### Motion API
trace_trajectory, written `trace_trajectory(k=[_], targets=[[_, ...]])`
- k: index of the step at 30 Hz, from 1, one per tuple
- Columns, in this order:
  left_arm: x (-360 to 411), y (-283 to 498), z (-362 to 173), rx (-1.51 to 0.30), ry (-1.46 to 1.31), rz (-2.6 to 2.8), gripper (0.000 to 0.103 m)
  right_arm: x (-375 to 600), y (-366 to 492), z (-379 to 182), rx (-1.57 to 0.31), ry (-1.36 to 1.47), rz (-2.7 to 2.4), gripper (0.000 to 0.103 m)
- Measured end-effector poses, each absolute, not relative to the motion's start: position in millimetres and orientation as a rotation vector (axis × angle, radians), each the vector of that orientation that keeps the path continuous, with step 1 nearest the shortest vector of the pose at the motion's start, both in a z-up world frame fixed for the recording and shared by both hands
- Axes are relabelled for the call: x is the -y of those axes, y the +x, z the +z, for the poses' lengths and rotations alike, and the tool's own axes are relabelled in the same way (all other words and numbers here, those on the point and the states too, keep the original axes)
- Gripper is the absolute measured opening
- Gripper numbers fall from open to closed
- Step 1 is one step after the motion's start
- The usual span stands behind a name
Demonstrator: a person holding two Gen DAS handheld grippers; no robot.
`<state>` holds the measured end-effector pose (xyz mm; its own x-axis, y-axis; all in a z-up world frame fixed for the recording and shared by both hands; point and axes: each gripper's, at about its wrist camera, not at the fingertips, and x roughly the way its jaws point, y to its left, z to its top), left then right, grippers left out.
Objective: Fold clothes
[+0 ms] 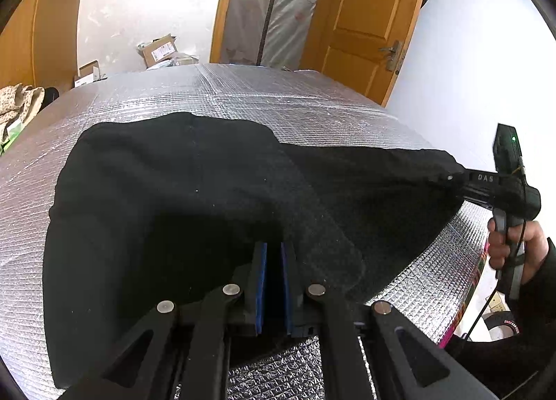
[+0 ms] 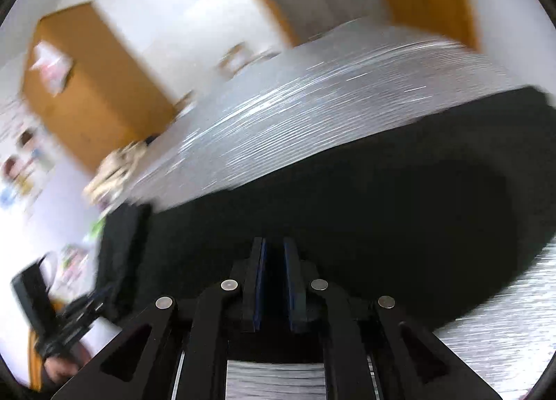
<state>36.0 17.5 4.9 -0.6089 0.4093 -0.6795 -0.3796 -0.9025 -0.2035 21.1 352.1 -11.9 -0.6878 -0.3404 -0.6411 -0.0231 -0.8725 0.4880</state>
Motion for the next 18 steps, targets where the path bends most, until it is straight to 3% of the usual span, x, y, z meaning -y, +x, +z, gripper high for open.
trace_trajectory(k=[13, 15, 17, 18], targets=[[-31, 38, 32, 0.035, -1.021, 2.502, 0.007, -478, 64, 0, 1.078, 1.048, -3.103, 0.024], [-39, 37, 32, 0.013, -1.014, 2.484, 0.007, -488, 68, 0, 1.124, 1.035, -3.157, 0.028], [-46, 34, 28, -0.005, -1.023, 2.468, 0.007, -497, 71, -2, 1.169, 1.031, -3.19, 0.042], [-49, 33, 25, -0.011, -1.035, 2.461, 0.007, -500, 72, -3, 1.188, 1.03, -3.197, 0.042]])
